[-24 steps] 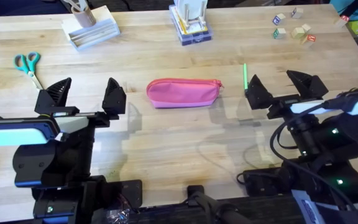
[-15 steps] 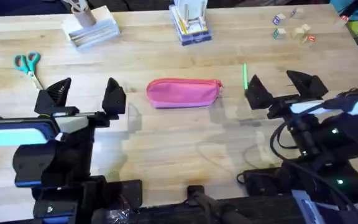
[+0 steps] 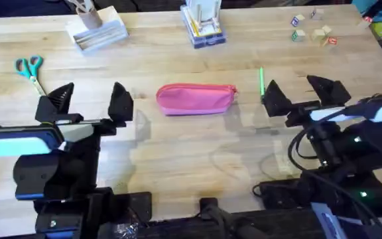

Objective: Unzip the bag, pick up the pens from the table one at a time and place them inside, then zip the bag closed.

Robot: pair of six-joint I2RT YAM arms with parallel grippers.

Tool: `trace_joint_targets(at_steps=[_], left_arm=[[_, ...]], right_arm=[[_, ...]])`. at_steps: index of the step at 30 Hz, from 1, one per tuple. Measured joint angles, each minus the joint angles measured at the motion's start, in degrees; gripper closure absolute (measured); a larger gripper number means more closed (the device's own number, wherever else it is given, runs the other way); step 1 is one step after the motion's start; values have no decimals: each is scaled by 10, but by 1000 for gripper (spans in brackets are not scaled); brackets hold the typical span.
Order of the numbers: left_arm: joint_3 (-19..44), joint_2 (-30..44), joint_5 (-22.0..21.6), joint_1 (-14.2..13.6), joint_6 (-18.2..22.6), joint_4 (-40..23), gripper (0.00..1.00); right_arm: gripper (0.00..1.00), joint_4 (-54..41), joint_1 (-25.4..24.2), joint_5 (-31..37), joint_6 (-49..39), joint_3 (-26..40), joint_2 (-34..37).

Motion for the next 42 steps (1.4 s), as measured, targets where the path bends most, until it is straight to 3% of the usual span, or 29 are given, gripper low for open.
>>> trace_joint_targets(at_steps=[7, 13, 20, 21, 26, 34, 39, 40, 42], left_arm=[[58, 1, 15, 0, 6, -60, 7], [152, 43, 20, 0, 11, -63, 7], [261, 152, 37, 0, 13, -89, 8], [310, 206, 54, 0, 13, -101, 8], [384, 292, 85, 0, 13, -107, 7], [455, 392, 137, 0, 13, -135, 7], [485, 425, 148, 0, 13, -210, 8], [497, 434, 151, 0, 13, -261, 7], [499, 436, 158, 0, 22, -293, 7]], right_arm=[[3, -116, 0, 2, 0, 55, 1], [4, -215, 0, 2, 0, 160, 36], [3, -292, 0, 2, 0, 297, 128], [3, -322, 0, 2, 0, 347, 176], [3, -346, 0, 1, 0, 414, 242], [4, -352, 0, -12, 0, 461, 300], [4, -352, 0, -16, 0, 462, 301], [4, -352, 0, -18, 0, 462, 301], [4, -352, 0, -18, 0, 462, 301]])
